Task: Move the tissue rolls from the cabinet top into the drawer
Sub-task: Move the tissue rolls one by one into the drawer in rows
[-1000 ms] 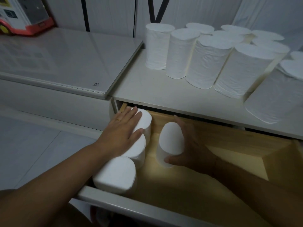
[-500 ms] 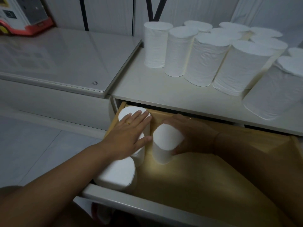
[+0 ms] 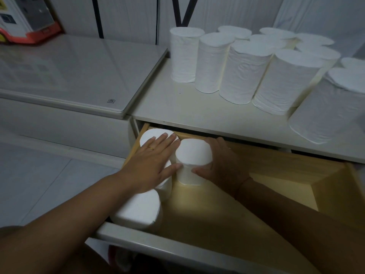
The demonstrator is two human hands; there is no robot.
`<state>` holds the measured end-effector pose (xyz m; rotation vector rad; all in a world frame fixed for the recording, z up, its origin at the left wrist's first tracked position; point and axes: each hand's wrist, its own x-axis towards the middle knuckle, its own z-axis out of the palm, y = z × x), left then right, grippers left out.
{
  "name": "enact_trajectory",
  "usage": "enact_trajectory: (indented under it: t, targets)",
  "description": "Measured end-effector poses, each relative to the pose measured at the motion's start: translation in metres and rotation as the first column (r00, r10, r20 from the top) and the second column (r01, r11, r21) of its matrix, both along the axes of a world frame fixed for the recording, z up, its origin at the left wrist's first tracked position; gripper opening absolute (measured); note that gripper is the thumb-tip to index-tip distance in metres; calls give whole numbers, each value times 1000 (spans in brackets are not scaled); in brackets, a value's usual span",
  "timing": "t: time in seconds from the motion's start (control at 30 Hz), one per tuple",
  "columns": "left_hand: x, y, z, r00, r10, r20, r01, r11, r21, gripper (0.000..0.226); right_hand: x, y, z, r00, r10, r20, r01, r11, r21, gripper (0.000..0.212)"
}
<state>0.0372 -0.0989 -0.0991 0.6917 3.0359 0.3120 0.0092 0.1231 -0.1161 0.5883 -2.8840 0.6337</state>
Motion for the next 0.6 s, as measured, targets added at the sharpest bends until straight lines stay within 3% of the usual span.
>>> enact_trajectory:
  t: [0.2, 0.6]
  targets:
    - [1, 1, 1, 1000, -16, 14, 16, 1000, 4, 67, -4, -2, -4, 1000, -5, -17, 6, 1000, 30, 83]
    - [1, 2, 1, 1000, -15, 7, 15, 999, -36, 64, -1, -4, -13, 997, -45, -64, 40, 996, -80, 86]
